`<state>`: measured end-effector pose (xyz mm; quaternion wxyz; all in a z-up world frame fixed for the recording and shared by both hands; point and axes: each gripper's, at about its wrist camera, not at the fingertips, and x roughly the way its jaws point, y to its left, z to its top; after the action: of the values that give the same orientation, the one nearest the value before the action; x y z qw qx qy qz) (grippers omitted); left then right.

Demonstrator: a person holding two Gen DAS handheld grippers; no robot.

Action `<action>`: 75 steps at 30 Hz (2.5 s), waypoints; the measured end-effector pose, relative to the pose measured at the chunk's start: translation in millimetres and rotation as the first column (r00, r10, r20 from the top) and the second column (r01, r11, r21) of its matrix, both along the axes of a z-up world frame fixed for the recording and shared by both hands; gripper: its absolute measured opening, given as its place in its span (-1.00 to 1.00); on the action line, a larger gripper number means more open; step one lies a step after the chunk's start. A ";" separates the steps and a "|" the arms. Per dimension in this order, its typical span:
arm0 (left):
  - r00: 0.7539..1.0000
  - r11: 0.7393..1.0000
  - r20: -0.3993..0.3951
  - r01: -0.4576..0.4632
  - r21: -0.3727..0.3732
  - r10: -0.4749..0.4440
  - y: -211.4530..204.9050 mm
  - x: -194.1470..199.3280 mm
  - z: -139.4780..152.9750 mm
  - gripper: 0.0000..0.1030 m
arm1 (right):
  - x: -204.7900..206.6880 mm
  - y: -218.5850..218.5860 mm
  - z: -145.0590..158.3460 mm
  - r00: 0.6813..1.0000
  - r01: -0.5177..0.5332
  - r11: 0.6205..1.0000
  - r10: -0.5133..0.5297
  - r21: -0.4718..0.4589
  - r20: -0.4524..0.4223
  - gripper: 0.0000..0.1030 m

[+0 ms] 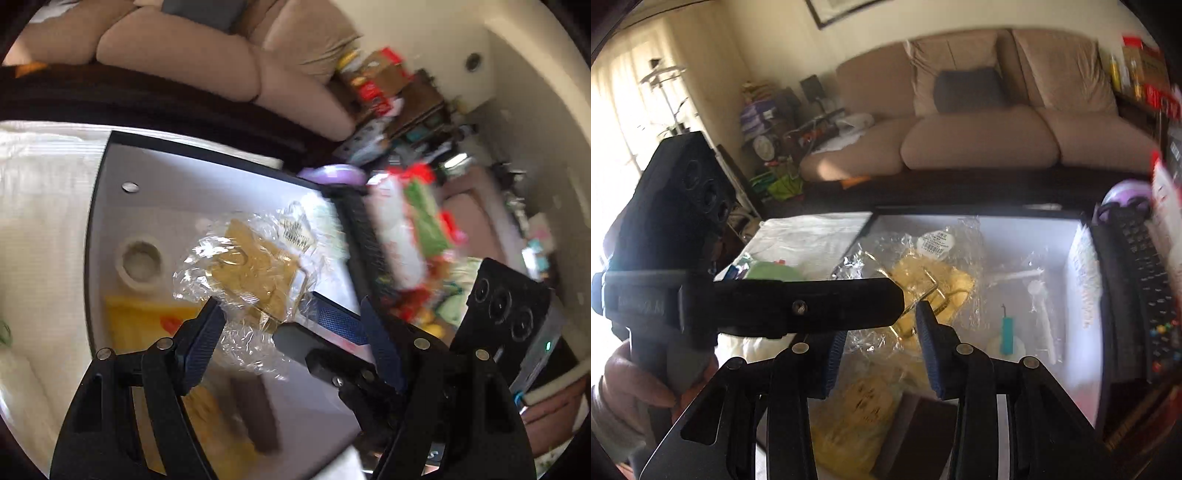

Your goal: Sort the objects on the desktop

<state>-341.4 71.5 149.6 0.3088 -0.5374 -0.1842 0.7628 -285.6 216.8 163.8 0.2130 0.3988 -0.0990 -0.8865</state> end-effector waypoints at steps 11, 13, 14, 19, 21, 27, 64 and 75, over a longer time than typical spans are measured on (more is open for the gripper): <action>0.999 0.984 0.017 -0.035 -0.172 0.039 -8.6 2.7 0.5 0.56 | -21.0 13.3 -21.4 0.980 0.131 0.987 -0.143 0.091 0.137 -0.02; 0.999 0.985 0.022 -0.032 -0.171 0.036 -13.3 8.3 4.3 0.57 | -9.5 14.0 -17.0 0.980 0.140 0.986 -0.152 0.091 0.130 -0.02; 0.999 0.985 0.025 -0.038 -0.168 0.043 -15.4 10.9 6.8 0.57 | -5.0 14.3 -13.9 0.980 0.145 0.986 -0.154 0.084 0.127 -0.01; 0.996 0.991 0.038 -0.074 -0.109 0.079 -16.6 5.1 7.7 0.68 | 7.8 19.9 -5.6 0.980 0.149 0.986 -0.158 0.082 0.121 0.04; 0.994 0.992 0.057 -0.083 -0.093 0.088 -5.7 -2.8 -0.6 0.68 | 11.8 23.5 -4.7 0.982 0.137 0.987 -0.147 0.089 0.115 0.07; 0.995 0.994 0.056 -0.072 -0.077 0.076 27.1 -34.3 -24.0 0.68 | 26.3 35.6 -0.7 0.991 0.091 0.989 -0.101 0.114 0.091 0.07; 0.965 0.883 -0.257 -0.166 -0.438 0.054 -42.2 184.9 30.1 1.00 | 127.7 5.8 -4.4 0.990 0.134 0.963 -0.141 0.233 0.015 1.00; 0.953 0.857 -0.275 -0.243 -0.454 0.125 -63.1 262.0 8.2 1.00 | 185.8 -7.5 -6.1 0.987 0.155 0.963 -0.162 0.218 0.013 1.00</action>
<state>-79.4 8.4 157.9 0.1098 -0.4826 -0.0009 0.8689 -99.8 209.3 157.7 0.0951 0.4239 -0.0366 -0.8999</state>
